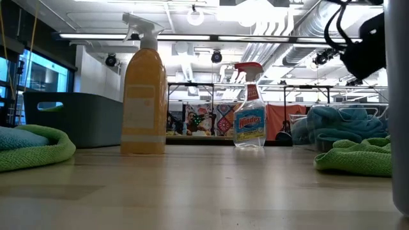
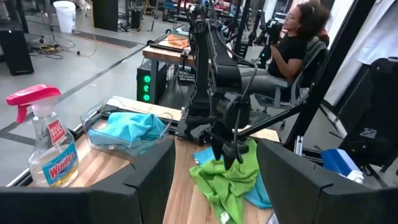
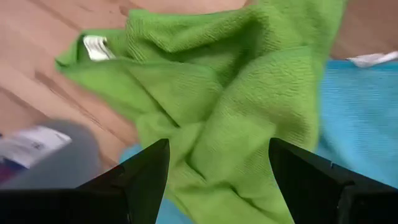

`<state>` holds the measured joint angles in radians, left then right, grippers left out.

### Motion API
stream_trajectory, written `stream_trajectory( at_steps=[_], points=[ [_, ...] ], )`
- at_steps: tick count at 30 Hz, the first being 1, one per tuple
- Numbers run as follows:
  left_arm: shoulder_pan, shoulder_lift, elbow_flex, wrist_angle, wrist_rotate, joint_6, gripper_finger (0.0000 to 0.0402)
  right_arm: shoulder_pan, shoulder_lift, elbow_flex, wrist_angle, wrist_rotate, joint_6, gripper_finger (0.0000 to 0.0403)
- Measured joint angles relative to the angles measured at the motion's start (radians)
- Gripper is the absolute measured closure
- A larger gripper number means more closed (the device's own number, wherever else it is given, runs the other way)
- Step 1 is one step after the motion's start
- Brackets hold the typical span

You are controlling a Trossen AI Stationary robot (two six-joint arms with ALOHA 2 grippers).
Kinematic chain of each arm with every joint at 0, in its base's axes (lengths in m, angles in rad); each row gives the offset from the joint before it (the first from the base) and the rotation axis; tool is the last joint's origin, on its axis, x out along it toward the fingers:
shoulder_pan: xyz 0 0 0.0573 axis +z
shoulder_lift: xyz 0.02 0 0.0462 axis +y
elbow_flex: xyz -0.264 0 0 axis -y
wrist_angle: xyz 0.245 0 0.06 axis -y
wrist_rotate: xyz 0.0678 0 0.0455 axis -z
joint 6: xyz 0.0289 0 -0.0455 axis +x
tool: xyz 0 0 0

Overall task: Sort microfiber towel by color & place in baskets
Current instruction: Put the green microfiber towel into the green bin

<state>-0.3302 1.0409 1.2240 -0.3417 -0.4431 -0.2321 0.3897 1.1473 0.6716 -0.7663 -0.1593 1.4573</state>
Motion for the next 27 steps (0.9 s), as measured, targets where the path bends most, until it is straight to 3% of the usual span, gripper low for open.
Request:
stream_trajectory(
  at_steps=[16,20,25,27],
  points=[
    [0.0,0.0,0.0,-0.003,-0.014,-0.002,0.0186,0.0,0.186,-0.001,0.07,-0.077,0.004,0.0144],
    [0.0,0.0,0.0,-0.004,-0.014,-0.002,0.0186,0.0,0.189,0.002,0.065,-0.077,-0.019,0.0205],
    [0.0,-0.002,0.0,-0.004,-0.015,-0.001,0.0186,0.001,0.188,0.071,-0.016,-0.085,-0.118,0.0369],
    [0.0,-0.012,0.0,0.0,-0.014,-0.001,0.0186,0.0,0.187,0.115,-0.073,-0.125,-0.168,0.0385]
  ],
)
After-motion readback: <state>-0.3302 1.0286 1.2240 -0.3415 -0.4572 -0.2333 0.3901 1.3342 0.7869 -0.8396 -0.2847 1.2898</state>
